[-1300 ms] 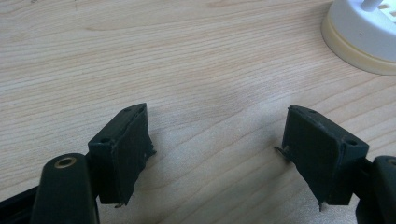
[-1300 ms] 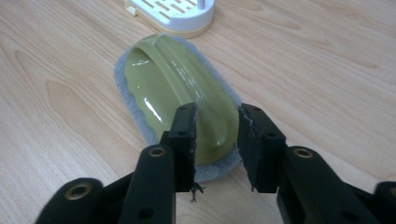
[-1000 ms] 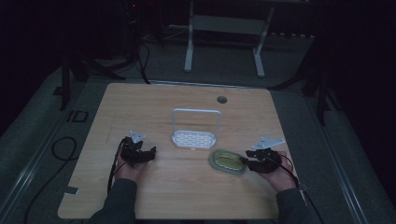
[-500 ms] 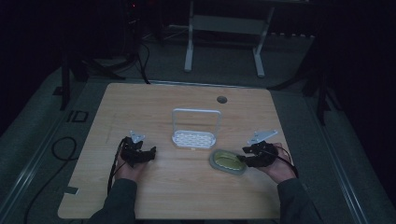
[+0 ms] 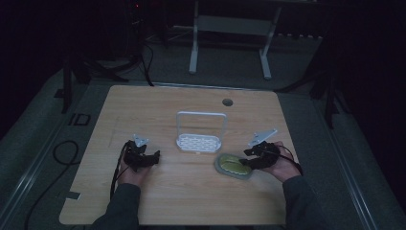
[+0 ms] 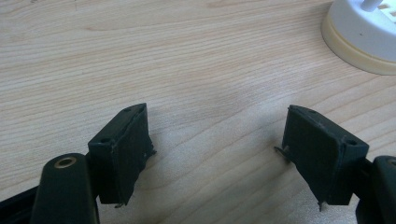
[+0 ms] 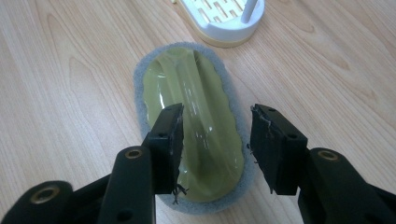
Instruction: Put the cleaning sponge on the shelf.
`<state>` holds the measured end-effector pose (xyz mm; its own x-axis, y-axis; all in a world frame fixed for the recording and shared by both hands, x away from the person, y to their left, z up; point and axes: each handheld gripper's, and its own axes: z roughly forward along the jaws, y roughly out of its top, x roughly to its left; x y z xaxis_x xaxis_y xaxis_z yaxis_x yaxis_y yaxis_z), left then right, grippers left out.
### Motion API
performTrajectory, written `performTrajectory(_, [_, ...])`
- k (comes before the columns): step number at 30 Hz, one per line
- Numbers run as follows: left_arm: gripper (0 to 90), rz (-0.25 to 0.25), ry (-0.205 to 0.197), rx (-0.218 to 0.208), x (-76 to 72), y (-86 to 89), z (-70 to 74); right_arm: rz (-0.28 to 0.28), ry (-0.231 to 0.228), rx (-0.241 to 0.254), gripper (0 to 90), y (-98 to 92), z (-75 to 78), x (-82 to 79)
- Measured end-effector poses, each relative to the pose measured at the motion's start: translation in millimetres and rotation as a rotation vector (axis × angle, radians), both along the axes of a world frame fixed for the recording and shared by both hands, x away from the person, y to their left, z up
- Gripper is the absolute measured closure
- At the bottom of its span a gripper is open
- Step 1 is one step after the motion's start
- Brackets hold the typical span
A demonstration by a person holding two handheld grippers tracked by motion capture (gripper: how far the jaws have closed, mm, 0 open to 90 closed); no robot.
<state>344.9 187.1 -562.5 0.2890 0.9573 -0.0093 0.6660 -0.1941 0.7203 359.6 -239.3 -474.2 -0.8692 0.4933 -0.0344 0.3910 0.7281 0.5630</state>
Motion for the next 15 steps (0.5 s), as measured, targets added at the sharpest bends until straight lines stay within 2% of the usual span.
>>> performTrajectory(15, [23.4, 0.0, 0.0, 0.0, 0.0, 0.0, 0.0, 0.092, 0.031, -0.088, 55.3, 16.8, 3.0, 9.7])
